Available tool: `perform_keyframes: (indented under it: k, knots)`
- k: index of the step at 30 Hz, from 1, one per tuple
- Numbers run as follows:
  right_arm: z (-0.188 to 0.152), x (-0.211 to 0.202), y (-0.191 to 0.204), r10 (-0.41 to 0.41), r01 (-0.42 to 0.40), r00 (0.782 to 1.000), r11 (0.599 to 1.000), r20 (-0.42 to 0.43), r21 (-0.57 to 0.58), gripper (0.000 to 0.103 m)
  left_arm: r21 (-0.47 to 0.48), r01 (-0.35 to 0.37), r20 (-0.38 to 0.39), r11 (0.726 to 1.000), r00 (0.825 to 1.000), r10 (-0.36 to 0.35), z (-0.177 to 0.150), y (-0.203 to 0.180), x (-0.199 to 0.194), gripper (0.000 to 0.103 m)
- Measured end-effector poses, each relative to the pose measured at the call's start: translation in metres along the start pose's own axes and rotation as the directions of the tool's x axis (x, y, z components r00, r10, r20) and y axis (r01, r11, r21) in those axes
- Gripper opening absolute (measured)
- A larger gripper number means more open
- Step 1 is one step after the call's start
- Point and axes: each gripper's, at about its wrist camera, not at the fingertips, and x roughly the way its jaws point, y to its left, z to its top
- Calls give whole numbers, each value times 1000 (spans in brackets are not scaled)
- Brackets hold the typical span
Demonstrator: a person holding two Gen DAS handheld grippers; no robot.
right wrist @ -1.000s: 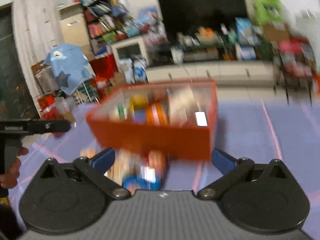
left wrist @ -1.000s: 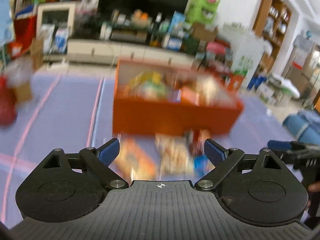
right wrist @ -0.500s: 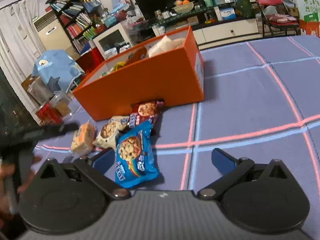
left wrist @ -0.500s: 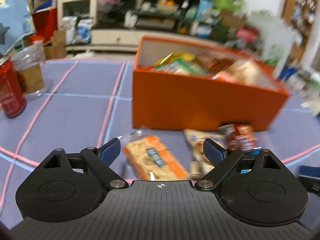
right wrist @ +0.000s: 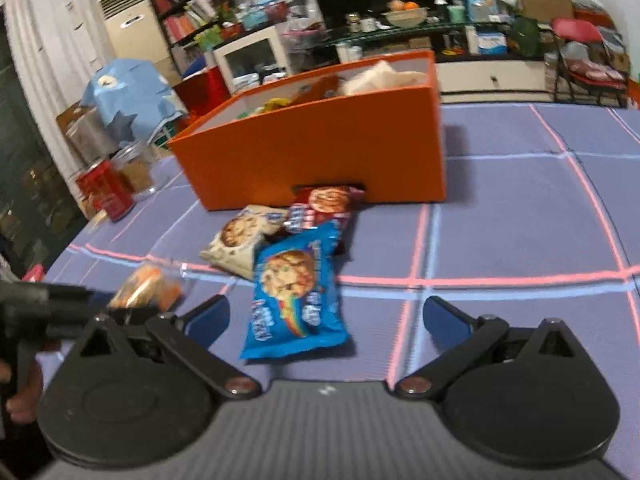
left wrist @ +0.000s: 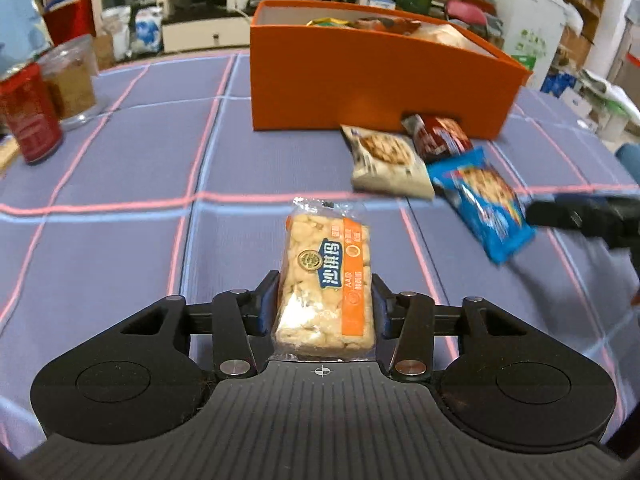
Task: Organize snacks
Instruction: 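Grasp the orange-labelled biscuit bar with the left gripper while the right grasps the blue cookie packet, then carry both packets into the orange box and open both grippers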
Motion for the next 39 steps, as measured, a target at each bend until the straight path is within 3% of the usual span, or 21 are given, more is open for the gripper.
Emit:
perform_keyframes:
  k: [6, 9, 10, 11, 12, 14, 22, 32, 35, 39]
  knots:
    - [9, 22, 32, -51, 48, 999, 985, -14, -168, 102, 0, 38, 26, 999, 999, -38, -10, 2, -6, 29]
    - [13, 38, 36, -82, 77, 996, 976, -16, -202, 102, -25, 60, 34, 998, 998, -59, -8, 9, -6, 32]
    - [13, 46, 35, -90, 82, 996, 976, -29, -203, 96, -32, 61, 36, 998, 998, -60, -7, 11, -6, 32]
    - [12, 52, 33, -95, 84, 995, 975, -42, -204, 75, -39, 62, 38, 997, 997, -60, -6, 12, -6, 33]
    - [10, 54, 32, -92, 82, 995, 974, -42, -210, 72, -50, 63, 40, 997, 997, -62, -6, 15, -6, 35]
    - [7, 50, 33, -118, 108, 993, 963, -26, -248, 51, -70, 74, 40, 995, 997, -71, -4, 19, -6, 37]
    - [-30, -6, 18, -146, 133, 988, 964, -41, -229, 52, -64, 75, 41, 995, 997, -73, -6, 17, -7, 48]
    - [-40, -13, 14, -95, 90, 995, 980, -22, -177, 87, -14, 3, 31, 1000, 1000, -2, -5, 4, 1, 58]
    - [-48, -12, 22, -126, 121, 992, 963, -7, -239, 87, 2, -13, 37, 1000, 999, 13, -6, 2, 3, 59]
    - [-50, -15, 19, -128, 125, 992, 965, 0, -229, 88, 24, -38, 41, 999, 998, 37, -7, -1, 5, 61]
